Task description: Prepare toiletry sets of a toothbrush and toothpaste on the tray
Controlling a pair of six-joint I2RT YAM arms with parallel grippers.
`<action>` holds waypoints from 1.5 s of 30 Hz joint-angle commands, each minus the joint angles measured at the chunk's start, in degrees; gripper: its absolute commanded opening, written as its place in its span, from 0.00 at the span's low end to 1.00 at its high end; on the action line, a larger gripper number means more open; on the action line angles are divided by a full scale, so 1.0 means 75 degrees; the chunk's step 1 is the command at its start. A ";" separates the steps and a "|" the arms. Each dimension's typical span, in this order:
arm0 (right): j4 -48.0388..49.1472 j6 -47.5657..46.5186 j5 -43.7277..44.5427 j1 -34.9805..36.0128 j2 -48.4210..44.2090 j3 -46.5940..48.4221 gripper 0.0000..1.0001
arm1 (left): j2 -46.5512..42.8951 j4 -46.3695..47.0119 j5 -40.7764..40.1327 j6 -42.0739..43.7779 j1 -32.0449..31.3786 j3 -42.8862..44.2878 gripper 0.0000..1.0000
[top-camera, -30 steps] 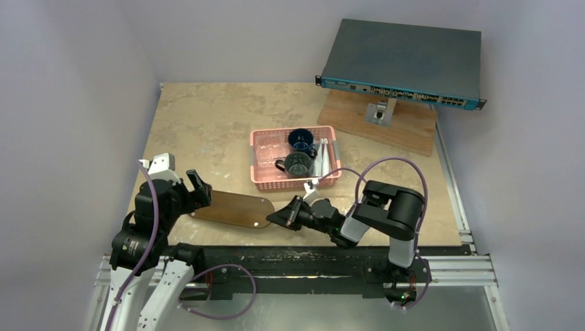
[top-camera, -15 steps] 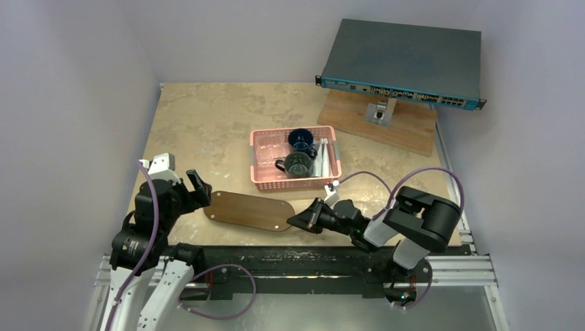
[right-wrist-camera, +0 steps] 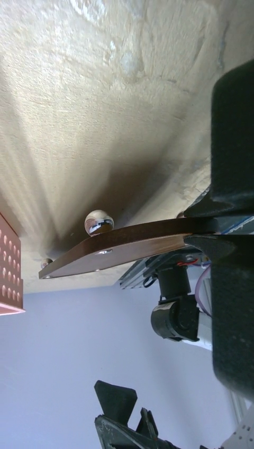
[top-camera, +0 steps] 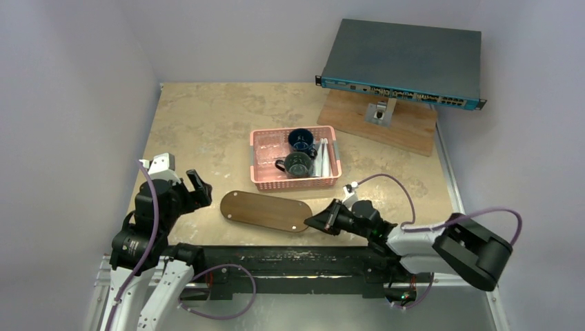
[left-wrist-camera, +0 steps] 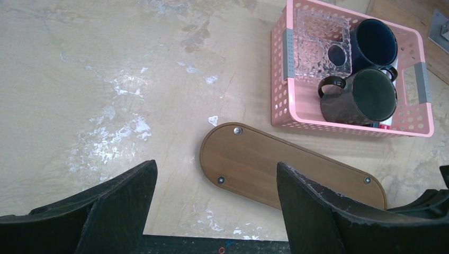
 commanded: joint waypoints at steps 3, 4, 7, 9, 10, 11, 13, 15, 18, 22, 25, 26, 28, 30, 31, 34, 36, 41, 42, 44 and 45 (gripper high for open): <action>-0.3501 -0.0732 0.0681 -0.0380 -0.1343 -0.0165 0.03 | 0.0045 0.0241 0.0066 0.0026 -0.0037 -0.0003 0.82; -0.3734 -0.0753 0.0714 -0.0411 -0.1460 -0.0169 0.03 | 0.0050 0.0241 0.0071 0.0017 -0.0037 -0.0003 0.82; -0.4240 -0.0777 0.0866 -0.0450 -0.1677 -0.0197 0.04 | 0.0051 0.0238 0.0081 0.0026 -0.0037 -0.0002 0.82; -0.4477 -0.0780 0.0962 -0.0453 -0.1730 -0.0213 0.05 | 0.0040 0.0235 0.0084 0.0026 -0.0037 -0.0003 0.83; -0.4580 -0.0765 0.1009 -0.0453 -0.1755 -0.0222 0.07 | 0.0039 0.0235 0.0085 0.0026 -0.0037 -0.0003 0.82; -0.4667 -0.0753 0.1062 -0.0453 -0.1802 -0.0224 0.09 | 0.0033 0.0238 0.0091 0.0026 -0.0037 0.0000 0.82; -0.4874 -0.0751 0.1142 -0.0453 -0.1906 -0.0216 0.11 | 0.0032 0.0240 0.0095 0.0026 -0.0037 0.0001 0.82; -0.5114 -0.0762 0.1209 -0.0453 -0.2061 -0.0177 0.17 | 0.0027 0.0233 0.0091 0.0026 -0.0037 -0.0002 0.82; -0.5638 -0.0851 0.1326 -0.0451 -0.2337 -0.0005 0.27 | 0.0027 0.0241 0.0084 0.0026 -0.0037 -0.0005 0.82; -0.6342 -0.0976 0.1534 -0.0453 -0.2757 0.0220 0.38 | 0.0039 0.0244 0.0106 0.0023 -0.0037 -0.0012 0.83; -0.7195 -0.1136 0.1753 -0.0453 -0.3165 0.0517 0.44 | 0.0070 0.0262 0.0146 0.0025 -0.0048 -0.0024 0.83; -0.7461 -0.1202 0.1819 -0.0453 -0.3325 0.0649 0.45 | 0.0099 0.0275 0.0173 0.0032 -0.0048 -0.0026 0.83; -0.7989 -0.1366 0.1994 -0.0453 -0.3721 0.0915 0.47 | 0.0228 0.0308 0.0264 0.0032 -0.0048 -0.0035 0.83; -0.8538 -0.1556 0.2271 -0.0450 -0.3985 0.1276 0.49 | 0.0396 0.0356 0.0516 0.0058 -0.0048 -0.0049 0.83; -0.8802 -0.1684 0.2431 -0.0452 -0.4097 0.1477 0.49 | 0.0497 0.0383 0.0631 0.0077 -0.0048 -0.0041 0.83; -0.9390 -0.2211 0.2688 -0.0453 -0.4187 0.2132 0.50 | 0.0899 0.0384 0.0954 0.0093 -0.0048 0.0007 0.83; -0.9668 -0.2623 0.2774 -0.0453 -0.4148 0.2538 0.50 | 0.1157 0.0485 0.1202 -0.0005 -0.0048 -0.0037 0.83; -0.9982 -0.3452 0.2962 -0.0453 -0.3959 0.3308 0.50 | 0.1758 0.0853 0.1573 -0.0408 -0.0042 -0.0288 0.83; -0.9976 -0.3604 0.2945 -0.0453 -0.3928 0.3415 0.50 | 0.1877 0.0920 0.1585 -0.0541 -0.0048 -0.0321 0.83; -0.9861 -0.3910 0.2859 -0.0450 -0.3853 0.3571 0.49 | 0.2111 0.1099 0.1606 -0.0675 -0.0048 -0.0387 0.80; -0.9801 -0.4056 0.2802 -0.0452 -0.3814 0.3642 0.47 | 0.2215 0.1220 0.1626 -0.0778 -0.0048 -0.0424 0.77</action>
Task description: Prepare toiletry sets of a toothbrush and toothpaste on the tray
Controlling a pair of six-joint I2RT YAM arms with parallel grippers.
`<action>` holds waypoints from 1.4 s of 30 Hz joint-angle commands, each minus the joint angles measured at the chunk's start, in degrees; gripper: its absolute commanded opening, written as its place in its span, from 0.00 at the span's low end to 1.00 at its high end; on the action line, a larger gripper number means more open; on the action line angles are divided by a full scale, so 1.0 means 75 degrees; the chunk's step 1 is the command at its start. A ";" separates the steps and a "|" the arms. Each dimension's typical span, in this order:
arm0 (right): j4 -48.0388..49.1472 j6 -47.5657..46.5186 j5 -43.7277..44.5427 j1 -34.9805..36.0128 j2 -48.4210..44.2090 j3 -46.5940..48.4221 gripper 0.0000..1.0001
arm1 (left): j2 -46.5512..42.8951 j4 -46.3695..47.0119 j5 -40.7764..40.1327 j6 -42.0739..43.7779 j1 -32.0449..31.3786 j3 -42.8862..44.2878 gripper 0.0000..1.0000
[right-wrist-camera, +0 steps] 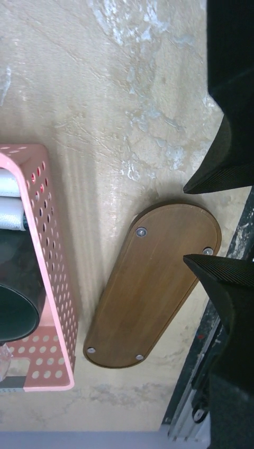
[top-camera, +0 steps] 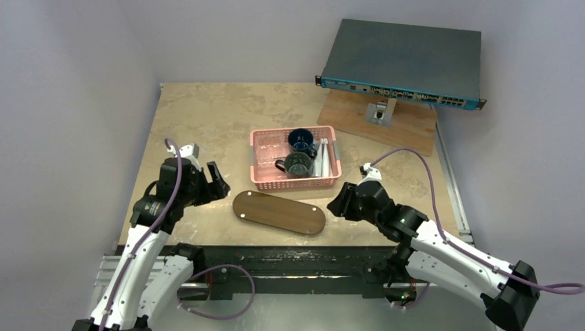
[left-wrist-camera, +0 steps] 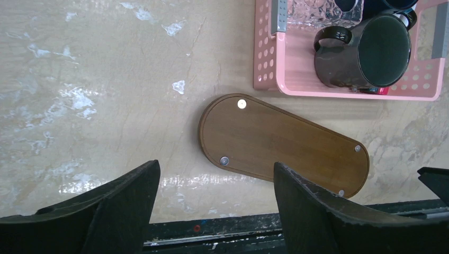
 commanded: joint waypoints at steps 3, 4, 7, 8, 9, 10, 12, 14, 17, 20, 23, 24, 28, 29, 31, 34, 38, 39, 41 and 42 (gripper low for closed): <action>0.0026 -0.1310 -0.0082 -0.0033 0.0339 0.0640 0.43 | 0.0534 0.1131 0.0262 -0.0807 -0.0043 -0.0335 0.67; 0.0114 -0.1426 -0.0188 -0.0032 0.0410 0.0712 0.42 | 0.0584 0.1293 0.0244 -0.0988 -0.0043 -0.0444 0.64; 0.0349 -0.1744 -0.0533 -0.0027 0.0651 0.0947 0.38 | 0.0896 0.1775 0.0176 -0.1358 -0.0037 -0.0709 0.50; 0.0438 -0.1838 -0.0678 -0.0027 0.0734 0.1007 0.37 | 0.1031 0.1943 0.0161 -0.1463 -0.0042 -0.0767 0.46; 0.0516 -0.1912 -0.0806 -0.0027 0.0831 0.1070 0.37 | 0.1234 0.2076 0.0127 -0.1542 -0.0042 -0.0815 0.44; 0.0568 -0.1986 -0.0951 -0.0011 0.0925 0.1126 0.36 | 0.1382 0.2252 0.0119 -0.1634 -0.0043 -0.0871 0.42; 0.0687 -0.2098 -0.1158 0.0064 0.1095 0.1163 0.35 | 0.1677 0.2580 0.0097 -0.1770 -0.0043 -0.0965 0.40; 0.0821 -0.2171 -0.1263 0.0211 0.1256 0.1169 0.34 | 0.2019 0.2873 0.0022 -0.1861 -0.0043 -0.0985 0.39; 0.0912 -0.2135 -0.1266 0.0719 0.1565 0.1207 0.33 | 0.2599 0.3236 -0.0045 -0.1905 -0.0040 -0.0918 0.37; 0.0968 -0.1958 -0.0997 0.1374 0.1932 0.1263 0.33 | 0.3209 0.3493 -0.0099 -0.1919 -0.0043 -0.0810 0.36; 0.1201 -0.1791 -0.1051 0.1677 0.2148 0.1199 0.32 | 0.3821 0.3804 -0.0036 -0.2024 -0.0042 -0.0758 0.33; 0.1302 -0.1744 -0.1085 0.1804 0.2215 0.1174 0.32 | 0.4008 0.3949 -0.0039 -0.2055 -0.0043 -0.0758 0.31; 0.1598 -0.1573 -0.1153 0.2329 0.2610 0.1252 0.31 | 0.4777 0.4260 0.0064 -0.2174 -0.0044 -0.0780 0.25; 0.1660 -0.1548 -0.1160 0.2457 0.2747 0.1306 0.31 | 0.4888 0.4315 0.0104 -0.2196 -0.0043 -0.0792 0.24; 0.1788 -0.1479 -0.1166 0.2700 0.3018 0.1371 0.31 | 0.5016 0.4410 0.0098 -0.2211 -0.0043 -0.0835 0.23; 0.2014 -0.1393 -0.1203 0.2940 0.3469 0.1422 0.31 | 0.5135 0.4510 0.0066 -0.2213 -0.0043 -0.0922 0.23; 0.2171 -0.1426 -0.1203 0.3148 0.3998 0.1553 0.31 | 0.5283 0.4684 0.0387 -0.2206 -0.0043 -0.1112 0.21; 0.2226 -0.1421 -0.1192 0.3175 0.4118 0.1566 0.31 | 0.5296 0.4744 0.0491 -0.2214 -0.0043 -0.1191 0.20; 0.2350 -0.1416 -0.1184 0.3195 0.4341 0.1568 0.31 | 0.5252 0.4824 0.0623 -0.2246 -0.0043 -0.1376 0.18; 0.2388 -0.1401 -0.1146 0.3204 0.4460 0.1568 0.31 | 0.5217 0.4853 0.0680 -0.2246 -0.0043 -0.1470 0.18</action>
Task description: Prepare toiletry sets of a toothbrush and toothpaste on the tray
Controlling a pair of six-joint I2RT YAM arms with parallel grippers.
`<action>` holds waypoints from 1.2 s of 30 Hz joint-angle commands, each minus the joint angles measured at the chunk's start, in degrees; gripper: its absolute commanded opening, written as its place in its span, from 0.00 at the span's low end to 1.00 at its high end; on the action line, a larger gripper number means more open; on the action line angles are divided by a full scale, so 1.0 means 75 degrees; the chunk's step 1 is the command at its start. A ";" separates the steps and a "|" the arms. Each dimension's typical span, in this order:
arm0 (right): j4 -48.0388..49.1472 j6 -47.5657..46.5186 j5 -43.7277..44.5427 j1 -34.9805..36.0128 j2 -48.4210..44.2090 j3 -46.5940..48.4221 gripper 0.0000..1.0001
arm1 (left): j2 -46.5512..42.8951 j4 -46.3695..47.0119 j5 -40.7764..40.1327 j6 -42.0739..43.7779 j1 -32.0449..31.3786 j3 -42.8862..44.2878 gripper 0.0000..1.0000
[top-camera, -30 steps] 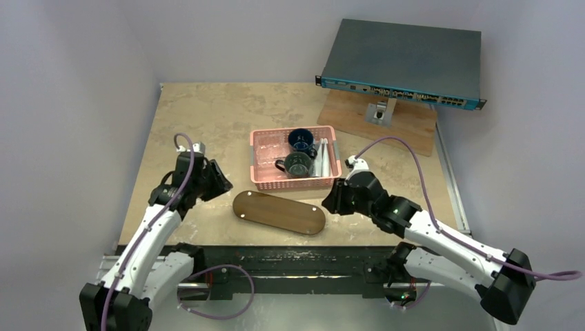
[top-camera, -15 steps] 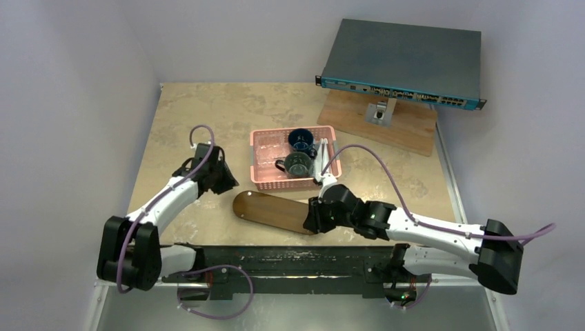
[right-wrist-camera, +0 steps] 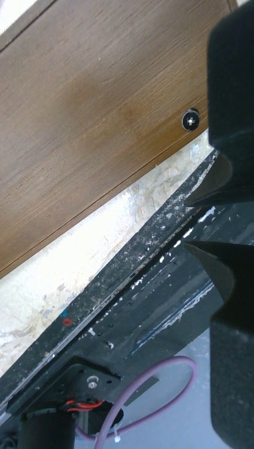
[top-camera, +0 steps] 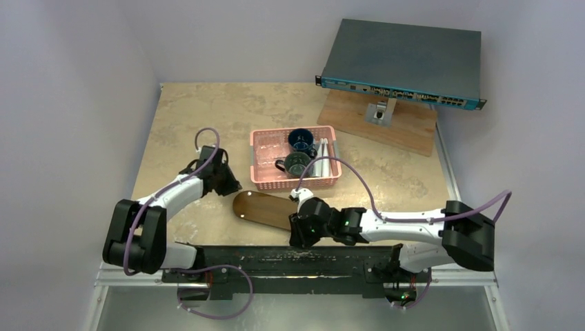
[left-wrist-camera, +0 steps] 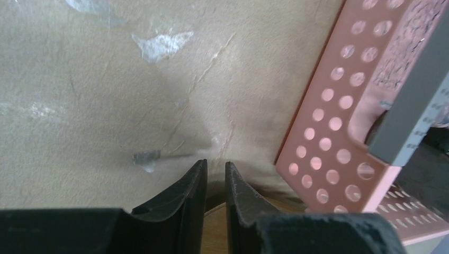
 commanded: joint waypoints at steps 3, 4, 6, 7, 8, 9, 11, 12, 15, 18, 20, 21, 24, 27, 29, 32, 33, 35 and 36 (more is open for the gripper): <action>0.0538 0.0165 0.0283 0.0077 0.0484 0.0319 0.31 | -0.0196 0.0355 0.0463 -0.0073 -0.0051 -0.0573 0.17; 0.0567 0.0184 0.0349 0.0080 0.0528 0.0304 0.31 | -0.0255 0.0343 0.0464 -0.0064 -0.0051 -0.0658 0.17; 0.0573 0.0200 0.0416 0.0080 0.0674 0.0316 0.32 | -0.0351 0.0349 0.0508 -0.0015 -0.0051 -0.0819 0.17; 0.0563 0.0231 0.0478 0.0080 0.0736 0.0328 0.31 | -0.0392 0.0325 0.0549 -0.0008 -0.0062 -0.0863 0.17; 0.0561 0.0270 0.0559 0.0080 0.0789 0.0324 0.31 | -0.0440 0.0301 0.0579 0.0004 -0.0063 -0.0902 0.17; 0.0561 0.0290 0.0591 0.0080 0.0833 0.0323 0.31 | -0.0505 0.0257 0.0605 0.0021 -0.0063 -0.0939 0.17; 0.0485 0.0372 0.0745 0.0080 0.0887 0.0303 0.31 | -0.0690 0.0169 0.0661 0.0057 -0.0072 -0.1030 0.17; 0.0429 0.0402 0.0841 0.0080 0.0896 0.0284 0.31 | -0.0816 0.0128 0.0701 0.0059 -0.0083 -0.1078 0.17; 0.0298 0.0523 0.1107 0.0080 0.0861 0.0207 0.31 | -0.1141 -0.0022 0.0778 0.0076 -0.0137 -0.1199 0.16; 0.0249 0.0626 0.1272 0.0081 0.0767 0.0129 0.31 | -0.1331 -0.0169 0.0877 0.0061 -0.0255 -0.1252 0.16; 0.0133 0.0711 0.1453 0.0080 0.0730 0.0114 0.31 | -0.1444 -0.0204 0.0925 0.0002 -0.0351 -0.1303 0.16; 0.0058 0.0775 0.1529 0.0080 0.0723 0.0095 0.31 | -0.1499 -0.0212 0.0929 -0.0024 -0.0410 -0.1329 0.16; -0.0159 0.0879 0.1703 0.0080 0.0707 0.0071 0.31 | -0.1543 -0.0196 0.0947 -0.0102 -0.0549 -0.1337 0.16; -0.0210 0.0962 0.1801 0.0081 0.0584 -0.0025 0.31 | -0.1521 -0.0119 0.0947 -0.0177 -0.0711 -0.1304 0.16; -0.0241 0.1011 0.1837 0.0080 0.0500 -0.0090 0.32 | -0.1439 -0.0080 0.0919 -0.0220 -0.0822 -0.1236 0.17; -0.0289 0.1042 0.1829 0.0080 0.0388 -0.0142 0.32 | -0.1352 -0.0038 0.0898 -0.0259 -0.0936 -0.1127 0.16; -0.0336 0.1054 0.1827 0.0080 0.0333 -0.0161 0.32 | -0.1357 -0.0037 0.0879 -0.0267 -0.0957 -0.1100 0.16; -0.0416 0.1093 0.1850 0.0080 0.0177 -0.0207 0.32 | -0.1393 -0.0062 0.0802 -0.0258 -0.1007 -0.1016 0.16; -0.0481 0.1112 0.1873 0.0080 0.0077 -0.0250 0.32 | -0.1395 -0.0081 0.0772 -0.0257 -0.1036 -0.0969 0.16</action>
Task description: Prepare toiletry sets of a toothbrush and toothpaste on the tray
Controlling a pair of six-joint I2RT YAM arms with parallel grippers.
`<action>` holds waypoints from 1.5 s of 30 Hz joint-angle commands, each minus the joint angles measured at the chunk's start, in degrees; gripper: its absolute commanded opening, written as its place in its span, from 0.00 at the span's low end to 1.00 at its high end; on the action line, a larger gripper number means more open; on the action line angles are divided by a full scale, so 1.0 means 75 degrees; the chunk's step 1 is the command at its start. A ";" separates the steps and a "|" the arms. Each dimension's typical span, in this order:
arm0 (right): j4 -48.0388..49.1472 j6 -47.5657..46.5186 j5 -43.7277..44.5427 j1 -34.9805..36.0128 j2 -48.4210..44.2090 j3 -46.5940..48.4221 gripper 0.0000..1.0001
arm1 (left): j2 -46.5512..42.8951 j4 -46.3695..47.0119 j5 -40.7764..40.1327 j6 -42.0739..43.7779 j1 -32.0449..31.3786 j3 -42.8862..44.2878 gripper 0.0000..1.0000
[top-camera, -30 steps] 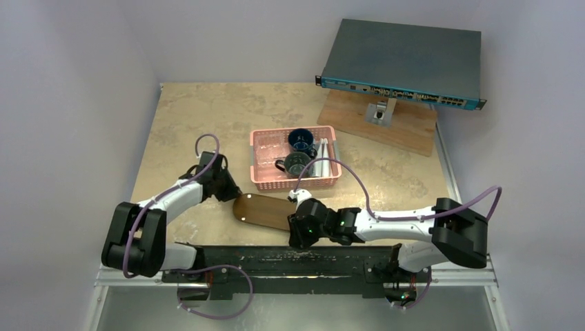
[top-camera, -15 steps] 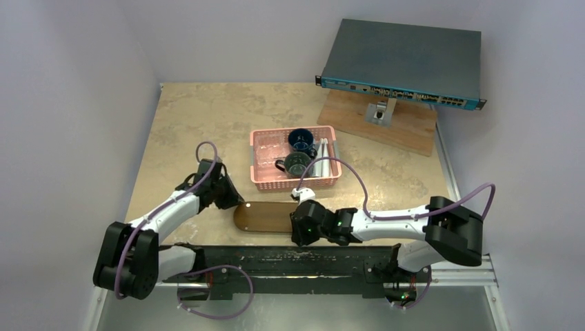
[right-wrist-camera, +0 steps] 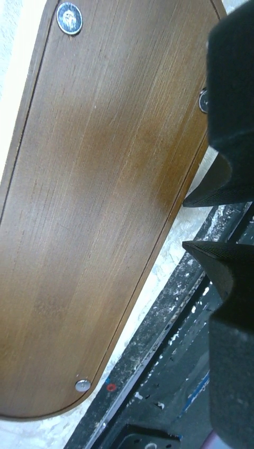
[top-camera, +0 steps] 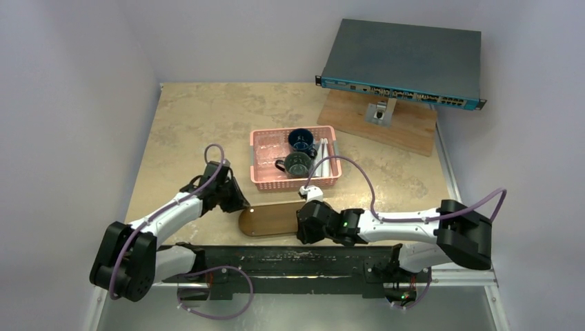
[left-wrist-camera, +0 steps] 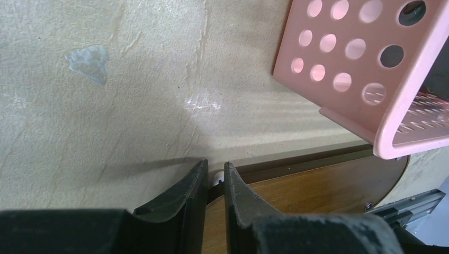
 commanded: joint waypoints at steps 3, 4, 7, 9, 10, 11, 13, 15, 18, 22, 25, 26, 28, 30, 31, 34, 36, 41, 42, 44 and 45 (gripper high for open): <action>-0.0428 0.0240 0.0328 0.0020 -0.0717 -0.0206 0.33 | 0.0025 0.0108 -0.0031 -0.0066 -0.0227 0.0416 0.17; -0.0490 0.0240 0.0279 0.0023 -0.0828 -0.0222 0.33 | 0.0037 0.0109 -0.0043 -0.0064 -0.0257 0.0443 0.16; -0.0792 0.0171 0.0258 0.0007 -0.1159 -0.0157 0.34 | 0.0014 0.0143 -0.0045 -0.0060 -0.0295 0.0511 0.16; -0.1075 0.0091 0.0357 0.0007 -0.1409 -0.0011 0.35 | -0.0048 0.0096 -0.0070 -0.0012 -0.0302 0.0607 0.17; -0.1220 0.0053 0.0432 0.0007 -0.1511 0.0057 0.36 | -0.0088 0.0021 -0.0114 0.0029 -0.0304 0.0675 0.17; -0.1374 0.0018 0.0527 0.0007 -0.1615 0.0157 0.37 | -0.0198 -0.0120 -0.0181 0.0083 -0.0302 0.0797 0.17; -0.1660 -0.0090 0.0744 -0.0004 -0.1768 0.0394 0.39 | -0.0413 -0.0407 -0.0357 0.0196 -0.0308 0.1003 0.18; -0.1959 -0.0248 0.1002 -0.0063 -0.1823 0.0719 0.40 | -0.0704 -0.0733 -0.0533 0.0325 -0.0308 0.1223 0.20; -0.2323 -0.0618 0.1159 -0.0249 -0.1755 0.1278 0.40 | -0.1199 -0.1250 -0.0804 0.0502 -0.0308 0.1574 0.25; -0.2623 -0.1198 0.1237 -0.0623 -0.1574 0.2061 0.40 | -0.1746 -0.1978 -0.1015 0.0809 -0.0307 0.2170 0.30; -0.2717 -0.1639 0.1153 -0.1011 -0.1374 0.2615 0.41 | -0.2103 -0.2460 -0.1195 0.1089 -0.0302 0.2567 0.34; -0.2745 -0.1773 0.1140 -0.1119 -0.1282 0.2810 0.41 | -0.2221 -0.2565 -0.1220 0.1199 -0.0299 0.2666 0.37; -0.2799 -0.2073 0.1149 -0.1280 -0.1020 0.3275 0.43 | -0.2382 -0.2764 -0.1245 0.1526 -0.0296 0.2871 0.40; -0.2865 -0.2300 0.1197 -0.1444 -0.0706 0.3708 0.45 | -0.2456 -0.3133 -0.1251 0.1819 -0.0296 0.3189 0.43; -0.2886 -0.2392 0.1198 -0.1516 -0.0545 0.3940 0.46 | -0.2491 -0.3288 -0.1251 0.1959 -0.0296 0.3353 0.45; -0.2948 -0.2653 0.1239 -0.1635 -0.0008 0.4647 0.48 | -0.2668 -0.3789 -0.1257 0.2324 -0.0296 0.3835 0.49; -0.2952 -0.2769 0.1260 -0.1686 0.0325 0.5093 0.48 | -0.2807 -0.3983 -0.1263 0.2525 -0.0296 0.4037 0.53; -0.2910 -0.3006 0.1168 -0.2007 0.1228 0.6092 0.49 | -0.3053 -0.4262 -0.1263 0.3003 -0.0296 0.4270 0.59; -0.2890 -0.3026 0.1133 -0.2084 0.1491 0.6290 0.50 | -0.3105 -0.4287 -0.1263 0.3094 -0.0296 0.4257 0.60; -0.2861 -0.3032 0.1061 -0.2204 0.1900 0.6715 0.51 | -0.3220 -0.4253 -0.1257 0.3240 -0.0296 0.4161 0.63; -0.2859 -0.3049 0.1026 -0.2242 0.2120 0.6952 0.52 | -0.3297 -0.4203 -0.1180 0.3329 -0.0296 0.4098 0.64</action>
